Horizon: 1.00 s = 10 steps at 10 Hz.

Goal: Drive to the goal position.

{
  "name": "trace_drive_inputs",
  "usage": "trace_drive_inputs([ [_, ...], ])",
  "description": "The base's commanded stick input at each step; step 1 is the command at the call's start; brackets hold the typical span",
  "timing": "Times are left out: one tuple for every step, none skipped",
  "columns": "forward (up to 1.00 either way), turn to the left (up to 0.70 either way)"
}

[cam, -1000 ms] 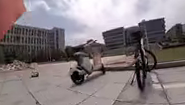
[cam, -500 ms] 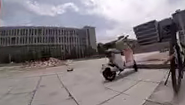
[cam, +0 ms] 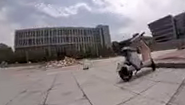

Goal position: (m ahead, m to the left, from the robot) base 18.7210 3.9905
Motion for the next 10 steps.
trace_drive_inputs([
  [0.7,0.12],
  [0.7,0.14],
  [0.7,0.14],
  [0.7,0.14],
  [0.7,0.14],
  [0.7,0.13],
  [0.7,0.03],
  [0.7,0.0],
  [0.7,0.0],
  [0.7,0.0],
])
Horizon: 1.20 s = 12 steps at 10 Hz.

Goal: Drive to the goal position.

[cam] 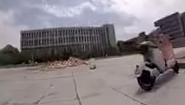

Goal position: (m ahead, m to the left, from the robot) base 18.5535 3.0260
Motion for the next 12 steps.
trace_drive_inputs([
  [0.7,0.0],
  [0.7,0.0],
  [0.7,0.0],
  [0.7,0.0],
  [0.7,0.0],
  [0.7,0.0],
  [0.7,0.0],
  [0.7,0.0],
  [0.7,0.0],
  [0.7,0.0],
  [0.7,0.0],
  [0.7,0.0],
])
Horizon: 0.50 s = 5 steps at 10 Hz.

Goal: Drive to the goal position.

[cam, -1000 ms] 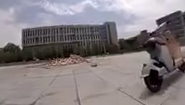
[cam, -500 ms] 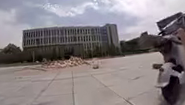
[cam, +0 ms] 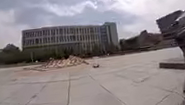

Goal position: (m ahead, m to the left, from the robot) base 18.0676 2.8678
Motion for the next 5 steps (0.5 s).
trace_drive_inputs([
  [0.7,0.0],
  [0.7,0.0],
  [0.7,0.0],
  [0.7,0.0],
  [0.7,0.0],
])
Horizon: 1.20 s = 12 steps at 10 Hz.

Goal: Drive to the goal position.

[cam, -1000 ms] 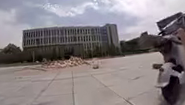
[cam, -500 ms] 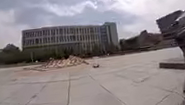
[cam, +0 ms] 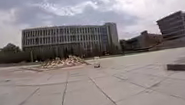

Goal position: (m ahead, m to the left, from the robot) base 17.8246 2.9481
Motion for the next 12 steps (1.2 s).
trace_drive_inputs([
  [0.7,0.0],
  [0.7,0.0],
  [0.7,0.0],
  [0.7,0.0],
  [0.7,0.0],
  [0.7,0.0],
  [0.7,0.0],
  [0.7,0.0],
  [0.7,-0.01],
  [0.7,-0.09],
  [0.7,-0.14],
  [0.7,-0.12],
])
